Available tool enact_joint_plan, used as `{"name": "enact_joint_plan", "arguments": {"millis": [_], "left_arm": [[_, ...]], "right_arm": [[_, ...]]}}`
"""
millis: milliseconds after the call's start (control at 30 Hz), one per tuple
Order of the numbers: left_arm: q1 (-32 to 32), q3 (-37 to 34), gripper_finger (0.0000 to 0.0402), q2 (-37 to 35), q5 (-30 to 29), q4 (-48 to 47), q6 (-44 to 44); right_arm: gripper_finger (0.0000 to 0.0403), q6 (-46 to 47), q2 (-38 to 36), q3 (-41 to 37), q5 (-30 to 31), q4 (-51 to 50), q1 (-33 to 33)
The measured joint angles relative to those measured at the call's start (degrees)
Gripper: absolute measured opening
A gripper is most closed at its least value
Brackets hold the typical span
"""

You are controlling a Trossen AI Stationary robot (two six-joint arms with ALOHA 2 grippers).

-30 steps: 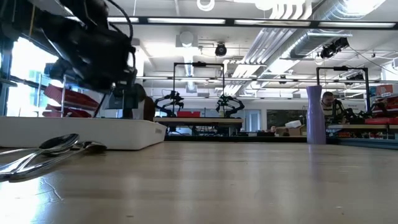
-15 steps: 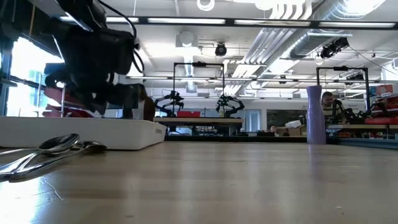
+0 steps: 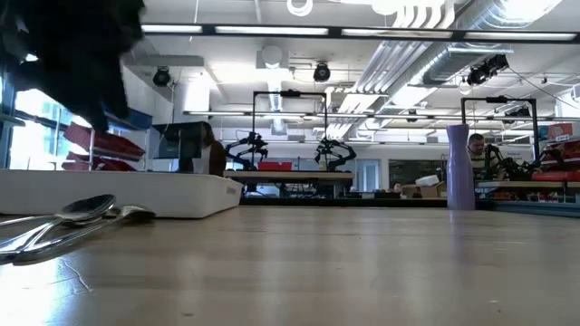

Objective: Sort silverware
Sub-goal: Put the spoon in the silverware tray

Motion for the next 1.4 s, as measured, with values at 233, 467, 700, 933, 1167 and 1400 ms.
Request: {"name": "enact_joint_plan", "arguments": {"millis": [233,467,700,933,1167,1400], "left_arm": [[-16.8,0.0,0.0159,12.8,-10.4,20.8,-11.0],[-16.5,1.0,0.0159,22.0,-1.0,23.3,-14.1],[-13.0,6.5,0.0159,23.5,2.6,6.0,-15.1],[-11.5,13.4,0.0159,23.4,2.6,-1.9,-11.4],[-11.5,11.0,0.0159,23.4,6.6,-6.1,-13.1],[-9.7,6.5,0.0159,23.4,7.2,-5.8,-14.5]], "right_arm": [[0.0254,-0.3,0.0,0.0,-0.2,0.1,0.0],[0.0254,-0.4,0.0,0.0,-0.2,0.0,0.0],[0.0254,-0.4,0.0,0.0,-0.2,0.0,-0.3],[0.0254,-0.4,0.0,0.0,-0.2,0.0,-0.3],[0.0254,-0.4,0.0,0.0,-0.3,0.0,-0.3],[0.0254,-0.3,0.0,0.0,-0.4,0.0,-0.3]]}}
